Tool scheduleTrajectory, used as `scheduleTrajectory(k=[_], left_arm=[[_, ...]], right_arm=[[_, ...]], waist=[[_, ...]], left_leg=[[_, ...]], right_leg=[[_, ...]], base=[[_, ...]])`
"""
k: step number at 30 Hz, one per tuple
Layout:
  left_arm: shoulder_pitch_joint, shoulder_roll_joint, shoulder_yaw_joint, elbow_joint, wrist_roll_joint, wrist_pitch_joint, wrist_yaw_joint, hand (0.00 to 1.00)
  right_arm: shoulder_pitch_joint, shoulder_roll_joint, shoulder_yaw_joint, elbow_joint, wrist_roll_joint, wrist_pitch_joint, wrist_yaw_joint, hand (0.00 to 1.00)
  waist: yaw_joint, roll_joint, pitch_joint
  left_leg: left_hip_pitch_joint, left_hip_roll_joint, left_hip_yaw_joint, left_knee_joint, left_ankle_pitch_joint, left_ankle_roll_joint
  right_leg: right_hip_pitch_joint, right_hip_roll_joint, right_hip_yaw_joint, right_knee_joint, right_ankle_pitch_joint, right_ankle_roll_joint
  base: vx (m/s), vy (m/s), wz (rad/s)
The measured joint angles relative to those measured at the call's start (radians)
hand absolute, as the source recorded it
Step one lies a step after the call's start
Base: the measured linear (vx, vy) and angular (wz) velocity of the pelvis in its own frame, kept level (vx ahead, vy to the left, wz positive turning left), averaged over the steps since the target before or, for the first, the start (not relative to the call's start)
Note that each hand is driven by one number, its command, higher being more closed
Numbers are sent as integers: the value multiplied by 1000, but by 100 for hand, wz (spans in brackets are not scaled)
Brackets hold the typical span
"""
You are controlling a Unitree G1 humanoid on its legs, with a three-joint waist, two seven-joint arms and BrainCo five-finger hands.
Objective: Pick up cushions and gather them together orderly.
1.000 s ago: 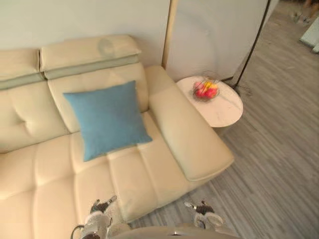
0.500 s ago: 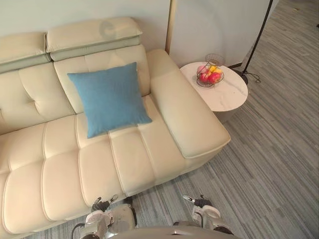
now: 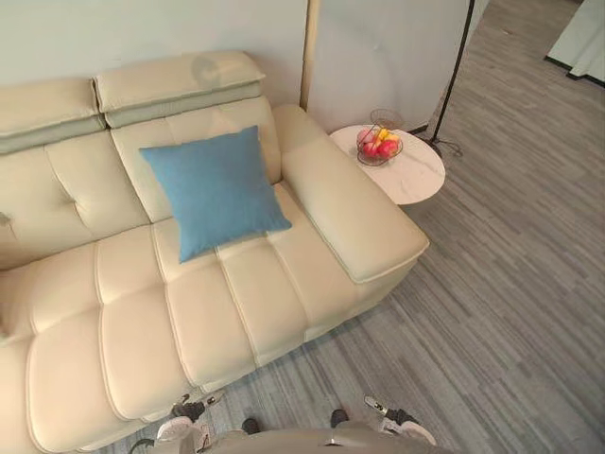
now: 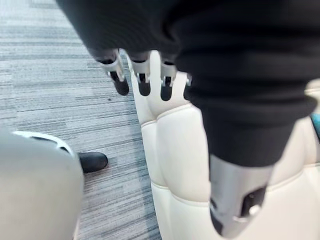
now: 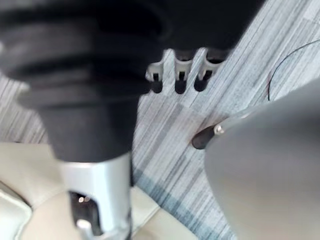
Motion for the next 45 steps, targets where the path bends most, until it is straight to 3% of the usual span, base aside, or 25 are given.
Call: scheduleTrajectory(k=[3, 8, 10, 33, 42, 45], left_arm=[[1, -3, 1, 12, 0, 0, 0, 0], [1, -7, 3, 14, 0, 0, -1, 0], [-5, 5, 22, 42, 1, 0, -6, 0], [-9, 5, 23, 41, -1, -6, -18, 0], [-10, 3, 31, 40, -1, -9, -21, 0], [-25, -3, 32, 33, -1, -9, -22, 0]], right_arm=[[0, -7, 0, 5, 0, 1, 0, 0], [-1, -13, 15, 5, -2, 9, 0, 0], [-28, -24, 87, 40, -49, 13, 12, 0], [-22, -24, 85, 40, -1, 16, 12, 0], [-20, -25, 83, 35, 77, 15, 12, 0], [-20, -26, 76, 33, 78, 15, 11, 0]], waist=[[1, 8, -5], [3, 0, -7], [13, -13, -5], [14, -14, 5], [10, -9, 21], [8, -9, 40]], left_leg=[[13, 5, -1, -23, 17, -8], [32, 24, 0, -25, 21, -24], [49, 26, -9, -25, 7, -24], [47, 27, -19, -19, 6, -25], [78, 60, 76, -18, -17, -48], [70, 76, 105, 55, -62, -62]], right_leg=[[5, 10, -1, -4, -3, 2], [24, 27, -2, -19, -9, -9], [67, 33, -9, -60, 5, -6], [77, 31, -28, -71, 8, -1], [60, 63, 57, -73, 20, -7], [54, 81, 109, -61, 16, -13]], base=[[-88, -46, 0], [-104, -51, -1], [-25, -8, 0], [-2, -3, 1], [-15, -28, -30], [-5, -36, -36]])
